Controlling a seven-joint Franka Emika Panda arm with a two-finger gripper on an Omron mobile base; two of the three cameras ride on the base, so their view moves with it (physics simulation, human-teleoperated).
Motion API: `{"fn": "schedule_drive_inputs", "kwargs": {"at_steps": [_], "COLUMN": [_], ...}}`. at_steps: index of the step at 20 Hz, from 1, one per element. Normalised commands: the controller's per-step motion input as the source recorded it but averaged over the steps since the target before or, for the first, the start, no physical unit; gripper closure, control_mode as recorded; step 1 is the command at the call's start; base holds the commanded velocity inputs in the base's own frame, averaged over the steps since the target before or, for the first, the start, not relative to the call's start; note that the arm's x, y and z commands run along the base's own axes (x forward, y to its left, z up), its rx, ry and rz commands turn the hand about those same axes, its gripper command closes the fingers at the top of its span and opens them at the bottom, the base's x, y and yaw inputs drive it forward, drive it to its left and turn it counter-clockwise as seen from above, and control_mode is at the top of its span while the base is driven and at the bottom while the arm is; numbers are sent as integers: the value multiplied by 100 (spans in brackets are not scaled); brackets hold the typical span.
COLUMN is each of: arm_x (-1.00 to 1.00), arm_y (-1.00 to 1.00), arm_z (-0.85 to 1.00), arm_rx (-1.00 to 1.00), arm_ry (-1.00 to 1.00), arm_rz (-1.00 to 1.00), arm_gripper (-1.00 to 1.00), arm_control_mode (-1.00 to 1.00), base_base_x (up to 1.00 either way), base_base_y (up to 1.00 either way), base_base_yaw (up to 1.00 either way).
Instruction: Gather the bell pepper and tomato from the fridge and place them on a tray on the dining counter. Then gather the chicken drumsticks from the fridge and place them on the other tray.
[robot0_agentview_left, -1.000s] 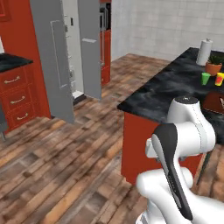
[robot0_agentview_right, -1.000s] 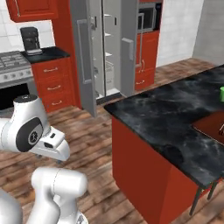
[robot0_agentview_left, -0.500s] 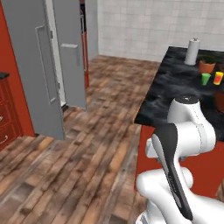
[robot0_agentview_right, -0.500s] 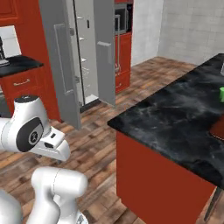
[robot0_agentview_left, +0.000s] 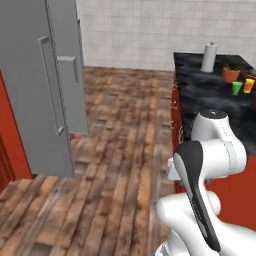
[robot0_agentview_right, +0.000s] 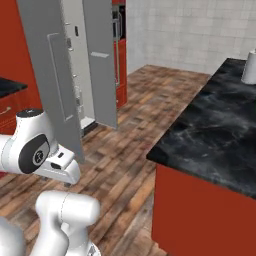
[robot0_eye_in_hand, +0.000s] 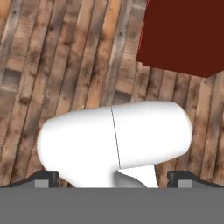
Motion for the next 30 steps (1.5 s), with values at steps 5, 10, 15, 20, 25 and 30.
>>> {"fn": "schedule_drive_inputs", "kwargs": {"at_steps": [5, 10, 15, 20, 25, 30], "arm_x": [0, 0, 0, 0, 0, 0], "arm_y": [0, 0, 0, 0, 0, 0], "arm_z": [0, 0, 0, 0, 0, 0], "arm_rx": [0, 0, 0, 0, 0, 0], "arm_ry": [0, 0, 0, 0, 0, 0], "arm_rz": [0, 0, 0, 0, 0, 0], "arm_gripper": [-100, -100, -100, -100, -100, -100], "arm_control_mode": [100, 100, 100, 100, 100, 100], "base_base_x": [62, 86, 84, 73, 80, 82], "base_base_y": [96, 62, 16, 0, 0, 0], "base_base_yaw": [-38, -26, -13, -1, 0, 5]}}
